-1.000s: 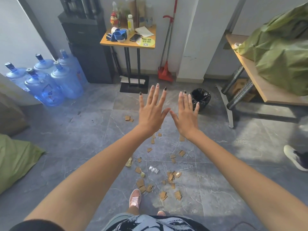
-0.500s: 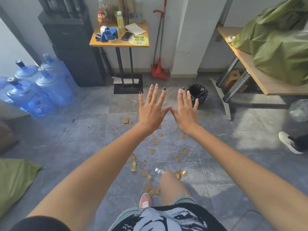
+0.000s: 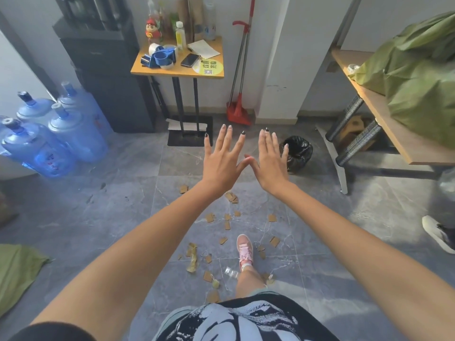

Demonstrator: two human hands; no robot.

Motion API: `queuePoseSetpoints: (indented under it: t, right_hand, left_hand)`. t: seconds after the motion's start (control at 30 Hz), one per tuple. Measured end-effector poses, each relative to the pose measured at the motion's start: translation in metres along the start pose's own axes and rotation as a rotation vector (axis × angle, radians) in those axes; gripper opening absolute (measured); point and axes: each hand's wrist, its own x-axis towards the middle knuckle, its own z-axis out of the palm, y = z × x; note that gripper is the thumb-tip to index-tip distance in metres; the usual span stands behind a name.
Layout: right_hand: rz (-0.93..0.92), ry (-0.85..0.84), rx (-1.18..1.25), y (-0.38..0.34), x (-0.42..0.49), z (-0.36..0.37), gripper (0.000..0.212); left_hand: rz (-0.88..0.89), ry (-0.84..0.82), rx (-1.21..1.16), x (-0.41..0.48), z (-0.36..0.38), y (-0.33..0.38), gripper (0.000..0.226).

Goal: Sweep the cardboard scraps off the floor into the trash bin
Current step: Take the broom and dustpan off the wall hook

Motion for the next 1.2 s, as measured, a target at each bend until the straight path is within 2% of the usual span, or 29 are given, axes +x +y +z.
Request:
queuePoseSetpoints:
  t: [0.27, 0.47, 0.87, 1.2]
  right_hand:
    - [-0.010, -0.009, 0.002, 0.062, 0.110, 0.007, 0.075]
    - [-0.020, 0.033, -0.020, 0.112, 0.191, -0.003, 0.077]
    - [-0.029, 0.045, 0.033, 0.146, 0.269, -0.012, 0.077]
    - [0.020, 0.052, -0.041, 0.147, 0.322, -0.023, 0.076]
  left_hand:
    - [-0.020, 0.001, 0.000, 0.118, 0.029, 0.027, 0.070]
    - [-0.133, 0.064, 0.088, 0.209, 0.039, 0.024, 0.078]
    - [-0.201, 0.065, 0.133, 0.274, 0.042, 0.004, 0.076]
    - [-0.127, 0.108, 0.101, 0.330, 0.043, -0.019, 0.076]
